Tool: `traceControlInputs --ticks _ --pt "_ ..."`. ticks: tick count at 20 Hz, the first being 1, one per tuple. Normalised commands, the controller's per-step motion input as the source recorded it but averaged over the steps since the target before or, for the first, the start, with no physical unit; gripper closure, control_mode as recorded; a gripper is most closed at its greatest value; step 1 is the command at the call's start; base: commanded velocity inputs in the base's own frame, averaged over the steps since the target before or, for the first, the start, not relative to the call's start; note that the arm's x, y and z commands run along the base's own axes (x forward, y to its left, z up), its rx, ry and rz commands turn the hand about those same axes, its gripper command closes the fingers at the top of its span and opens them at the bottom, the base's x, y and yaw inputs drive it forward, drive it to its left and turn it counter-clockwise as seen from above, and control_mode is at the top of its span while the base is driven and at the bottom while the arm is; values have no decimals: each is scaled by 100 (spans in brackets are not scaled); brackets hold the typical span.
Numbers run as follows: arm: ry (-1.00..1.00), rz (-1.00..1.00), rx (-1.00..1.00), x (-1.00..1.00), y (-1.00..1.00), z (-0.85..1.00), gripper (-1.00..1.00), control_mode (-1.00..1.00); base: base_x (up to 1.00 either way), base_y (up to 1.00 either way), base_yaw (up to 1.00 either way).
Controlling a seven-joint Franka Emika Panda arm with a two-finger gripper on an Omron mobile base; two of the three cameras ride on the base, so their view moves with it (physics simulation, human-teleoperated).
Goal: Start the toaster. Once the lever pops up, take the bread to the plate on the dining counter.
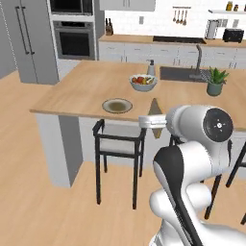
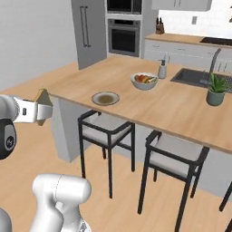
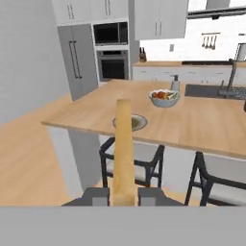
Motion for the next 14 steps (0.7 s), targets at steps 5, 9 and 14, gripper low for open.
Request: traceControlInputs --ticks 5,9,14 --pt "0 0 0 0 0 0 100 100 100 38 -29" --pt "0 0 0 0 0 0 100 100 100 42 -37" --pt "0 0 0 0 0 0 100 100 99 47 -31"
